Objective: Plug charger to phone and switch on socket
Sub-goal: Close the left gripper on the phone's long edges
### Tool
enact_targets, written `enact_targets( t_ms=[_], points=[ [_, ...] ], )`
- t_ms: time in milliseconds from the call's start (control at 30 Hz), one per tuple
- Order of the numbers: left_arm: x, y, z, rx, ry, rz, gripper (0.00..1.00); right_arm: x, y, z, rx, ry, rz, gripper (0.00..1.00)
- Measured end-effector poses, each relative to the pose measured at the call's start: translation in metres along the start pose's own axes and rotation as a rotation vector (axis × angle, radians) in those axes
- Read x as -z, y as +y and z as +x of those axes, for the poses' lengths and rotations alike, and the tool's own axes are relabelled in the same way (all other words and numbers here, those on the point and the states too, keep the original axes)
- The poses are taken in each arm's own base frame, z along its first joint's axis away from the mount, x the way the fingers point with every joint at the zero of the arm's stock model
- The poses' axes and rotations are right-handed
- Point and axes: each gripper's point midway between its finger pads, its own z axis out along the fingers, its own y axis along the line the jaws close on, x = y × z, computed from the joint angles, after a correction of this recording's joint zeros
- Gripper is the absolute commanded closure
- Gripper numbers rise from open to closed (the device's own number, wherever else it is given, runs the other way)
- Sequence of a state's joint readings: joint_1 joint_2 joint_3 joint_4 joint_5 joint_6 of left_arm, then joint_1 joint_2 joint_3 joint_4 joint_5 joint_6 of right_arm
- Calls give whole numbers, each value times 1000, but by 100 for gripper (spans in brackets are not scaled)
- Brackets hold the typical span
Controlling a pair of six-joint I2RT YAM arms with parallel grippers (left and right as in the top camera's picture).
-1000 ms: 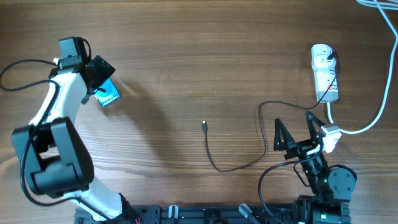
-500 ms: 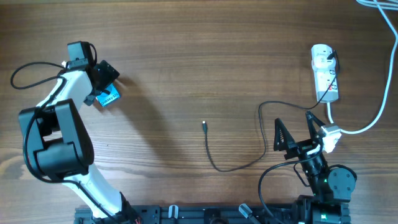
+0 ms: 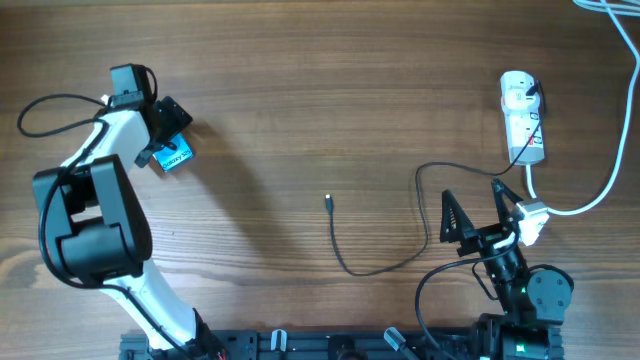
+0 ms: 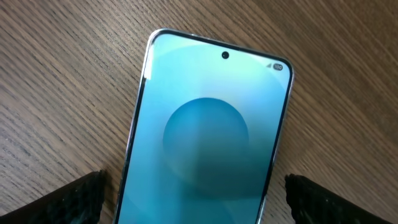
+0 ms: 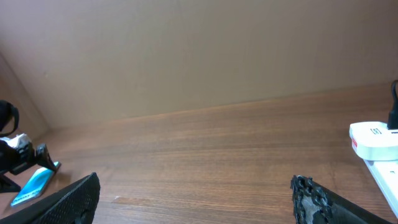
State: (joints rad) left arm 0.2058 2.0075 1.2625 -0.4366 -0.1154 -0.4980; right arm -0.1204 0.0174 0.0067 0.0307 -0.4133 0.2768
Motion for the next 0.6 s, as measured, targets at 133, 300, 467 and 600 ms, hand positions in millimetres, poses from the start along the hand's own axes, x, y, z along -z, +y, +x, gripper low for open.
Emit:
enact_targets(
  t_ms=[133, 300, 467, 600],
  points=[
    [-1, -1, 6, -66, -10, -51, 1, 0, 0, 0, 0, 0, 0, 0],
    [0, -5, 14, -116, -5, -76, 4, 0, 0, 0, 0, 0, 0, 0],
    [1, -4, 17, -121, 10, -82, 8, 0, 0, 0, 0, 0, 0, 0],
    [2, -3, 19, -123, 23, -87, 11, 0, 0, 0, 0, 0, 0, 0]
  ],
)
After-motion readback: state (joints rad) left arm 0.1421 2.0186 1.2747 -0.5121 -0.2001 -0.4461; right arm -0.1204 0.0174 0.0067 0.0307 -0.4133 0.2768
